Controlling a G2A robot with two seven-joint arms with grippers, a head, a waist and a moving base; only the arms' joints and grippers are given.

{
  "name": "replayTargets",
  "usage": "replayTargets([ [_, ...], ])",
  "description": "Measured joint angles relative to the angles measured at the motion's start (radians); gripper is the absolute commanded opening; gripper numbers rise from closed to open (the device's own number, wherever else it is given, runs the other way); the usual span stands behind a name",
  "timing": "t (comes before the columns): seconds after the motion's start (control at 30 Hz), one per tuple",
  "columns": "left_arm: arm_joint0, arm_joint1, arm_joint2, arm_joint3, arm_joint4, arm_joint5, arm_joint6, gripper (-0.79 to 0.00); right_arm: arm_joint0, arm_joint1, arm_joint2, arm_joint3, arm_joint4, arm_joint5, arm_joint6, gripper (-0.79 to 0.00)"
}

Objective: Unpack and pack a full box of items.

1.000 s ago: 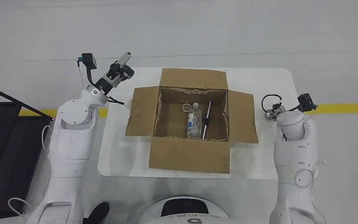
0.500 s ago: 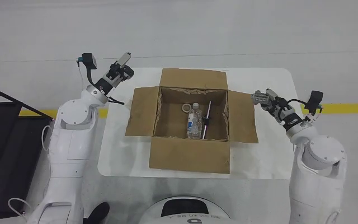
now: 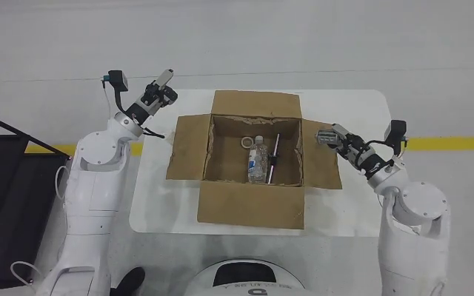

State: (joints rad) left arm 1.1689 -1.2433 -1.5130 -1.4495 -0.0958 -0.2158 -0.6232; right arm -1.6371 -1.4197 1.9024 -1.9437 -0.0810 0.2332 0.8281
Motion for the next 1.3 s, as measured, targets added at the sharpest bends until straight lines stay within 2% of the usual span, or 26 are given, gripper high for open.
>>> replayTargets([
  [0.1,0.0,0.0,0.0,0.0,0.0,0.0,0.0,0.0,-0.003,0.005,-0.045,-0.017,-0.032,-0.044,0.018,-0.785],
  [0.2,0.0,0.0,0.0,0.0,0.0,0.0,0.0,0.0,0.004,0.01,-0.16,-0.059,-0.137,-0.079,0.052,-0.785],
  [0.3,0.0,0.0,0.0,0.0,0.0,0.0,0.0,0.0,0.047,0.013,-0.321,-0.053,-0.274,-0.074,0.09,-0.785],
  [0.47,0.0,0.0,0.0,0.0,0.0,0.0,0.0,0.0,0.133,0.006,-0.562,0.044,-0.453,-0.019,0.1,-0.785],
  [0.6,0.0,0.0,0.0,0.0,0.0,0.0,0.0,0.0,0.183,-0.005,-0.717,0.112,-0.559,0.034,0.033,-0.785],
  [0.8,0.0,0.0,0.0,0.0,0.0,0.0,0.0,0.0,0.223,-0.012,-0.791,0.133,-0.656,0.162,-0.048,-0.785],
  [0.83,0.0,0.0,0.0,0.0,0.0,0.0,0.0,0.0,0.235,-0.013,-0.802,0.138,-0.677,0.19,-0.043,-0.72],
  [0.87,0.0,0.0,0.0,0.0,0.0,0.0,0.0,0.0,0.243,-0.013,-0.811,0.143,-0.7,0.213,-0.049,-0.6],
  [0.9,0.0,0.0,0.0,0.0,0.0,0.0,0.0,0.0,0.25,-0.015,-0.822,0.149,-0.72,0.235,-0.057,-0.554],
  [1.03,0.0,0.0,0.0,0.0,0.0,0.0,0.0,0.0,0.287,-0.023,-0.851,0.19,-0.732,0.303,-0.083,-0.496],
  [1.2,0.0,0.0,0.0,0.0,0.0,0.0,0.0,0.0,0.323,-0.036,-0.876,0.231,-0.736,0.385,-0.147,-0.369],
  [1.3,0.0,0.0,0.0,0.0,0.0,0.0,0.0,0.0,0.326,-0.038,-0.885,0.222,-0.753,0.415,-0.176,-0.129],
])
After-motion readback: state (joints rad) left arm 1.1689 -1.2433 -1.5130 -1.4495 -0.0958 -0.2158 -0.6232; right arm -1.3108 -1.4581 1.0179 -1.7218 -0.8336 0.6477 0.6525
